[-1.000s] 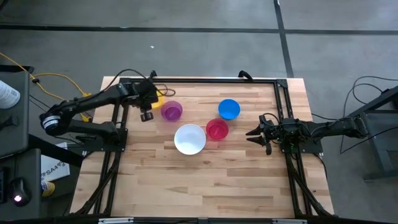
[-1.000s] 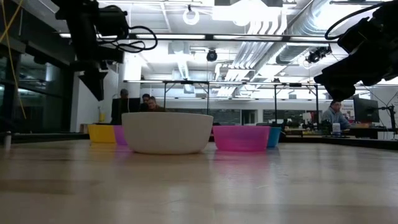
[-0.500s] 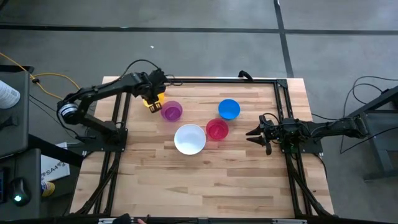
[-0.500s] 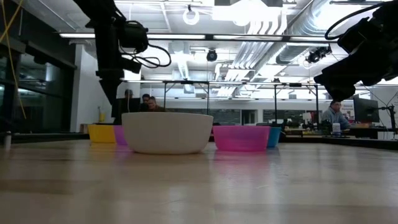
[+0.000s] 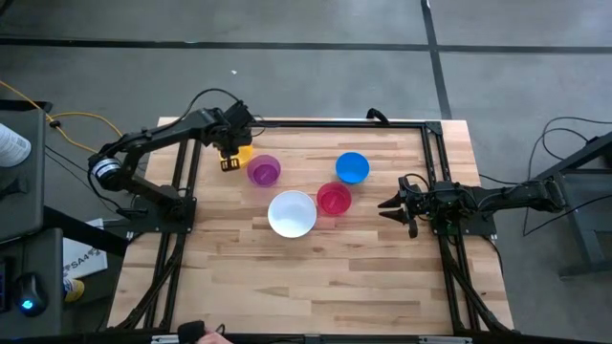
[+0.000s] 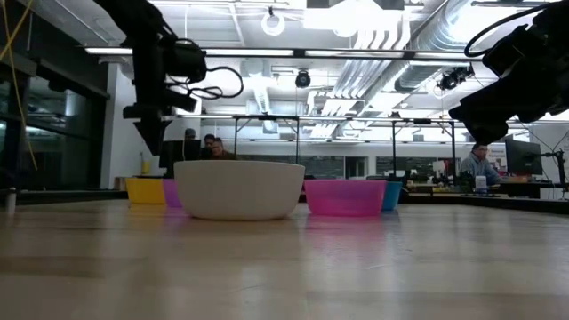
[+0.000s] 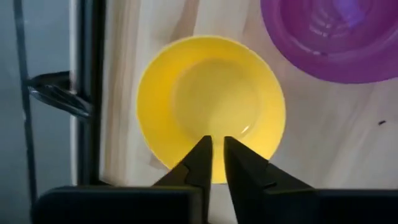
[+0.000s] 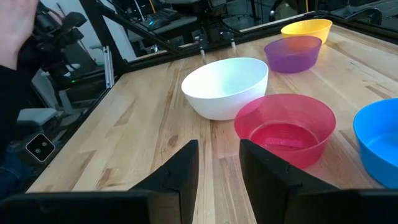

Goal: Nest bowls inside each other
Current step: Stack the yellow bowl on top of the white bowl

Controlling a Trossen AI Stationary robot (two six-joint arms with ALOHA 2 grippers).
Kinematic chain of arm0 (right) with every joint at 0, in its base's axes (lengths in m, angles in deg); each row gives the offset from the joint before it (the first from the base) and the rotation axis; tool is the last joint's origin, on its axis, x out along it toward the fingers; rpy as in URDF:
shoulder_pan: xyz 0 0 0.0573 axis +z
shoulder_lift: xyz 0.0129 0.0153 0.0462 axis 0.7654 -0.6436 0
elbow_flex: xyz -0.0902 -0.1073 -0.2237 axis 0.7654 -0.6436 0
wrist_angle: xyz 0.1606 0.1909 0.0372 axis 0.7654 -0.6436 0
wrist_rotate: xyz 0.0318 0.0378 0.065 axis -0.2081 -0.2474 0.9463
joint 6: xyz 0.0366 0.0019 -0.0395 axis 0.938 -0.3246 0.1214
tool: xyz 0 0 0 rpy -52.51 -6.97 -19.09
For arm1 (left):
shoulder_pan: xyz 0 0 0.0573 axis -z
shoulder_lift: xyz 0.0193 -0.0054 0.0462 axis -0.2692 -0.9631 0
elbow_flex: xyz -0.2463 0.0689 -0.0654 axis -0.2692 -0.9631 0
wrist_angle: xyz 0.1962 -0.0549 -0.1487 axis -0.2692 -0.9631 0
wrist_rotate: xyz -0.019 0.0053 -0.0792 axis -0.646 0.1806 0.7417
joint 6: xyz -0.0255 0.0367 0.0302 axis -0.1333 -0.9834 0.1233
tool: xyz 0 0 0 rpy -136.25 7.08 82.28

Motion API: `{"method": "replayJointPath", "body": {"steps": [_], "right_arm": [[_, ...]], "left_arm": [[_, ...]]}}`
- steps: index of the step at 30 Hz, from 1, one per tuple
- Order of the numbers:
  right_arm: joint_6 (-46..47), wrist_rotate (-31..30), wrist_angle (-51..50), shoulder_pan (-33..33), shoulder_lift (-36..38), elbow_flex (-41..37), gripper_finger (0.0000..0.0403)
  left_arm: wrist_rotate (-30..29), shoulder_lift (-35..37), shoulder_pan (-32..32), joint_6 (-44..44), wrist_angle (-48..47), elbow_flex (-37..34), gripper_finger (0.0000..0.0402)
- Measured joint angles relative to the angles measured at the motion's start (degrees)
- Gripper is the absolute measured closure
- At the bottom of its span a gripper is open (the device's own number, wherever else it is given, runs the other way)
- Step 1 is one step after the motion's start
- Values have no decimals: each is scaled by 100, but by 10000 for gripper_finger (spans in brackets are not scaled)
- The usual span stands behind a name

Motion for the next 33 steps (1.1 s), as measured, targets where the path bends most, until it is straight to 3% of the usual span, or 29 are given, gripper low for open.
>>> {"method": "replayJointPath", "body": {"steps": [5,15,25,33], "right_arm": [[-1,-3,0,0,0,0,293],[-1,0,0,0,0,2,293],[0,0,0,0,0,1,293],[0,0,0,0,0,0,293]], "left_arm": [[5,0,-86,90,148,-199,398],[532,2,217,1362,-175,-209,387],[926,2,318,1380,-165,-221,387],[1117,11,317,1076,209,-619,387]]}}
